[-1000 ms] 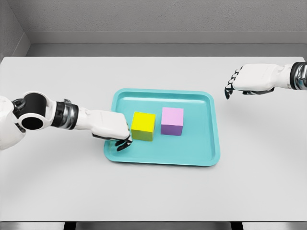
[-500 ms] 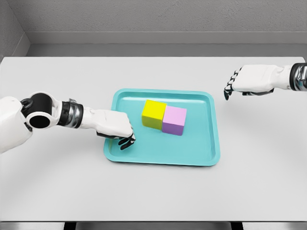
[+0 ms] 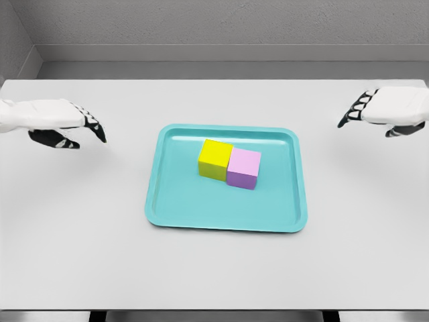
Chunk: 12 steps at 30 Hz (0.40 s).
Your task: Push two cubes
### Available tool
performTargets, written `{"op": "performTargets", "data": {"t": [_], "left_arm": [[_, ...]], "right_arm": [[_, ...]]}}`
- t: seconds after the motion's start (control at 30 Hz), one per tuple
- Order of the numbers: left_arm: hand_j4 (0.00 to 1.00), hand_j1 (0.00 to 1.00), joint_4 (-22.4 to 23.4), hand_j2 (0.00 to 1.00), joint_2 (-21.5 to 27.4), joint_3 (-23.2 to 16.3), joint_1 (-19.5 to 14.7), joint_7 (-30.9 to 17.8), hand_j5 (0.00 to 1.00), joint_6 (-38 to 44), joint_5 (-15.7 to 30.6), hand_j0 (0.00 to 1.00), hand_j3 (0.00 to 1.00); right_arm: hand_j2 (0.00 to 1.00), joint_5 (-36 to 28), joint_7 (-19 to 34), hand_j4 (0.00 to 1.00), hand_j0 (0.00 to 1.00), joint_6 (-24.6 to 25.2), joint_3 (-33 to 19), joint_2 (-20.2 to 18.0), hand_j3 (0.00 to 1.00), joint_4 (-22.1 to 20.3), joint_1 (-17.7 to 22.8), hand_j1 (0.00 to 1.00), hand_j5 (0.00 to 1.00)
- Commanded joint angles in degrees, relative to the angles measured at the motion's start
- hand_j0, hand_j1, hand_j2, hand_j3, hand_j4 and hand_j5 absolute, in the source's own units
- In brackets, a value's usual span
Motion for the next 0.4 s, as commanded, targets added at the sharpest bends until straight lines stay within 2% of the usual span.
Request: {"op": "performTargets", "data": {"t": [0.0, 0.07, 0.13, 0.27, 0.33, 0.37], "left_arm": [[1.00, 1.00, 2.3, 1.00, 4.4, 2.1, 0.1, 0.0, 1.00, 0.1, 3.4, 1.00, 1.00], [1.00, 1.00, 2.1, 1.00, 3.5, 2.2, 0.3, 0.0, 1.00, 0.1, 3.7, 1.00, 1.00], [1.00, 1.00, 1.9, 1.00, 2.3, 2.2, 0.8, 0.0, 1.00, 0.1, 5.8, 1.00, 1.00], [1.00, 1.00, 1.9, 1.00, 1.6, 2.1, 1.6, 0.0, 1.00, 0.1, 6.0, 1.00, 1.00], [1.00, 1.00, 1.9, 1.00, 1.5, 2.1, 1.6, 0.0, 1.00, 0.1, 6.0, 1.00, 1.00], [1.00, 1.00, 1.9, 1.00, 1.5, 2.2, 1.6, 0.0, 1.00, 0.1, 6.0, 1.00, 1.00]], "right_arm": [[1.00, -1.4, 0.0, 1.00, 1.00, 0.2, -6.5, -0.9, 1.00, 0.3, 0.4, 1.00, 1.00], [1.00, -1.5, 0.0, 1.00, 1.00, 0.2, -7.2, -0.8, 1.00, 1.7, 0.7, 1.00, 1.00], [1.00, -2.3, 0.0, 1.00, 1.00, 0.2, -8.8, -0.9, 1.00, 1.7, 1.0, 1.00, 1.00], [1.00, -2.3, 0.0, 1.00, 1.00, 0.2, -9.4, -0.9, 1.00, 1.9, 2.6, 1.00, 1.00], [1.00, -2.3, 0.0, 1.00, 1.00, 0.2, -12.7, -1.5, 1.00, 2.8, 2.6, 1.00, 1.00], [1.00, -2.3, 0.0, 1.00, 1.00, 0.2, -12.8, -3.2, 1.00, 3.1, 2.6, 1.00, 1.00]]}}
